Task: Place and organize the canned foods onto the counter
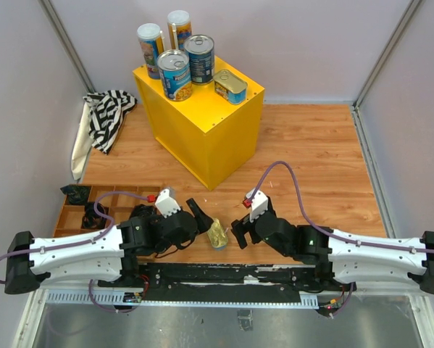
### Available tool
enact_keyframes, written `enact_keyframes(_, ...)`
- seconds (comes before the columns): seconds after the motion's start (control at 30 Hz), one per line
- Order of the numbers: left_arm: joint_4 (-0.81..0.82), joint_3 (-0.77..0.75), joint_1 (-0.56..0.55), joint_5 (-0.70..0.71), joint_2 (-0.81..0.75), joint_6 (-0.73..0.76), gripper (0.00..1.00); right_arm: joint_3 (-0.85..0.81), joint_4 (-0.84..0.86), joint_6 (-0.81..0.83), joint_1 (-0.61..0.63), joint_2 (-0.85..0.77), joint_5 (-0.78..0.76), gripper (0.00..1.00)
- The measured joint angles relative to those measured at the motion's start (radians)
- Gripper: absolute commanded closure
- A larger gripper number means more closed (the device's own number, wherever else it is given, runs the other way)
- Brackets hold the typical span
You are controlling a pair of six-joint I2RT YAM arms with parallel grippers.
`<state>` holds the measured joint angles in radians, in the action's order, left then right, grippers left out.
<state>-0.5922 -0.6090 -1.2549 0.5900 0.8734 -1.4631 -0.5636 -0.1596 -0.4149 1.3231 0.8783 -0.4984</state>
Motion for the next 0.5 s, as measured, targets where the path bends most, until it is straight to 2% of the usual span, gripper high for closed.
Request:
enact_keyframes(0.27,0.043,0.018,0.077,-0.027,0.012,0.071,0.02,0.013,0.104,-0.018,0.001,0.109,0.07,0.18)
enact_keyframes(0.5,0.117,0.043,0.173,-0.079,0.021,0.163,0.04,0.013,0.167,-0.031,0.072,0.215,0.12,0.18)
